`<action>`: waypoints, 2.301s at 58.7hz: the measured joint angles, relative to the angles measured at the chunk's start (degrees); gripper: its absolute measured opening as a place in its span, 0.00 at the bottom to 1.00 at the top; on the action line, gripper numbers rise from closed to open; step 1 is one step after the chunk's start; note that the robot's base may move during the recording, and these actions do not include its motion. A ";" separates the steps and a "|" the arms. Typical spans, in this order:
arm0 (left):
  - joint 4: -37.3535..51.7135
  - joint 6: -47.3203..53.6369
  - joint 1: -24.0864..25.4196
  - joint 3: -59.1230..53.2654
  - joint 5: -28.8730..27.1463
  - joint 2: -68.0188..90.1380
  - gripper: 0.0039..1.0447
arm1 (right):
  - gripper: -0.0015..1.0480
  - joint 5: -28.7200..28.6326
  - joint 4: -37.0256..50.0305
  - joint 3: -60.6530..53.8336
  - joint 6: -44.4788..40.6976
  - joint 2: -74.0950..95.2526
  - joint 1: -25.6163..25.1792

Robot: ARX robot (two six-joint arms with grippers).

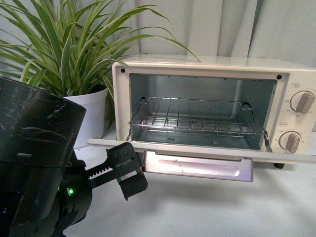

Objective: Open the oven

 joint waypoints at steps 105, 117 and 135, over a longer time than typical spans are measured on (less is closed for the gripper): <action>-5.92 33.70 -8.94 -18.43 -4.72 -30.86 0.94 | 0.91 -7.30 -15.80 -9.29 -5.07 -22.03 -0.63; -13.35 32.96 -6.88 -24.41 -6.03 -47.91 0.94 | 0.91 -14.27 -25.00 -10.56 -8.39 -32.44 -5.70; -22.95 26.97 -1.73 -30.27 -6.16 -68.83 0.94 | 0.91 -17.38 -24.06 -14.19 -8.79 -40.24 -8.22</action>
